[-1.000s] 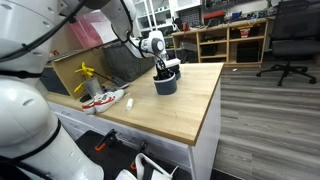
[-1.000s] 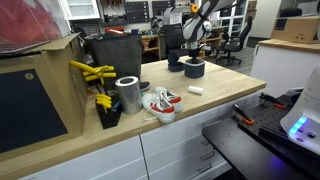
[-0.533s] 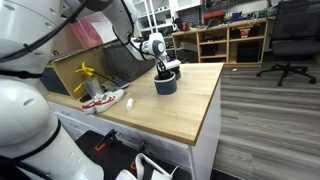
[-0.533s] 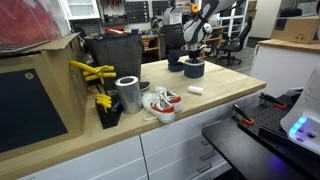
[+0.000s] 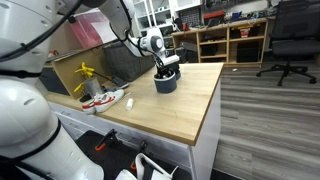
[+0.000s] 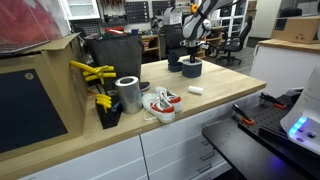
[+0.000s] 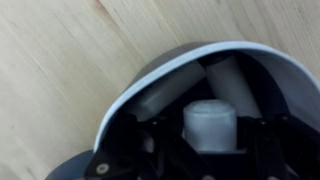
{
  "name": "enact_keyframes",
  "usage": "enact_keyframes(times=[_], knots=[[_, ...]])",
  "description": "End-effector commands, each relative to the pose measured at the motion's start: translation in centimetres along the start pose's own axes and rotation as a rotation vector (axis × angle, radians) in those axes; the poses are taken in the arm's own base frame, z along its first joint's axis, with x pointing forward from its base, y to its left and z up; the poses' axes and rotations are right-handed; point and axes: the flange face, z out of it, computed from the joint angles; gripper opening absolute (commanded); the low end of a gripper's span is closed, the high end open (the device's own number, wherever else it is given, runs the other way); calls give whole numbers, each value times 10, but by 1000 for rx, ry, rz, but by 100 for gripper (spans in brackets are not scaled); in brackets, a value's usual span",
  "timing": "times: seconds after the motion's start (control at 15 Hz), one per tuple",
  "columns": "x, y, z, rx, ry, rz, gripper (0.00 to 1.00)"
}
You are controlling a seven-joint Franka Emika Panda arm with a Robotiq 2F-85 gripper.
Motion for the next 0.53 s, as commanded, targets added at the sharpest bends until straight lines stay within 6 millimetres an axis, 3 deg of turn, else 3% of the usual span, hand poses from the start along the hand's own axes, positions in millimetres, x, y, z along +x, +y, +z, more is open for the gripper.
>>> enact_keyframes(times=[0.0,0.27,0.47], knots=[[2,-7,-70,-83,46,10,4],[6,-13,-133,-146,78,9,4],[8,-18,-165,-182,96,2,4]])
